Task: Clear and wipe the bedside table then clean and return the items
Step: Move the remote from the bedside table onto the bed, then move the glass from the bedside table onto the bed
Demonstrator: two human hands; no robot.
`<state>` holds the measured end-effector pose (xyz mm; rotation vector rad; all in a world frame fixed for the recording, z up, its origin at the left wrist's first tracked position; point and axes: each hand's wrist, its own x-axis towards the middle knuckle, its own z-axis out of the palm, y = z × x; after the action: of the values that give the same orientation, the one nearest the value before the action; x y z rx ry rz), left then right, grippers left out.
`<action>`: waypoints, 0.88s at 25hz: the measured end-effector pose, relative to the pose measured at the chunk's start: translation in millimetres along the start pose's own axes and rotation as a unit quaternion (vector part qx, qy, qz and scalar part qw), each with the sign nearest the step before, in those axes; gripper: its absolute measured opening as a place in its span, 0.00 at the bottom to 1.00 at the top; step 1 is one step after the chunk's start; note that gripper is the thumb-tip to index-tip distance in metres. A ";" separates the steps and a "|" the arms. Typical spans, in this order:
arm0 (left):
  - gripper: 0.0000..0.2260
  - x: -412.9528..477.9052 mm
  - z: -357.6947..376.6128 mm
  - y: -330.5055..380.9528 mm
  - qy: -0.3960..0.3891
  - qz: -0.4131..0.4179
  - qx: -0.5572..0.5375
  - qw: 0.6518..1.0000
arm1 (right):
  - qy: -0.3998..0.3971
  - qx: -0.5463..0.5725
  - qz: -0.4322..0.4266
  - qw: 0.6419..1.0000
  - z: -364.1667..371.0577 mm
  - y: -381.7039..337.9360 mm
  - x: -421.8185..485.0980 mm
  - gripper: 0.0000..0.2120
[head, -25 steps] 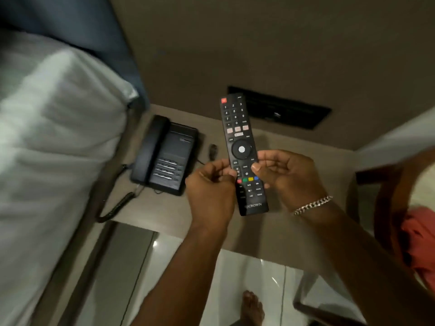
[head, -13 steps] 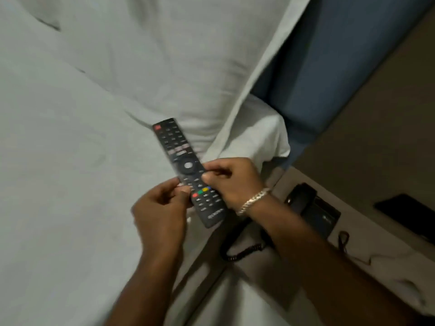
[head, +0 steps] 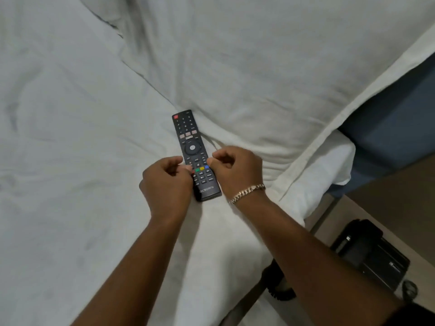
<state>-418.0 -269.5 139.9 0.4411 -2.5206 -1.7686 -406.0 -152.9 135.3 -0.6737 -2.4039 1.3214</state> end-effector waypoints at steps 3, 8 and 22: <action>0.07 -36.6 -1.2 5.6 0.034 0.055 0.018 0.998 | 0.008 0.057 0.009 0.998 -29.4 17.8 -27.3 0.02; 0.06 -125.0 34.5 4.8 -0.099 0.085 -0.039 0.991 | 0.062 0.133 0.080 0.986 -110.7 77.8 -75.5 0.04; 0.21 -446.5 232.1 -71.0 -0.541 0.066 0.073 0.835 | 0.179 -0.134 0.137 0.965 -408.2 313.0 -248.4 0.15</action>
<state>-17.8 31.5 52.9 -1.0445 -3.1788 -2.1201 77.8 143.9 70.8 -1.2414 -2.2618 0.8703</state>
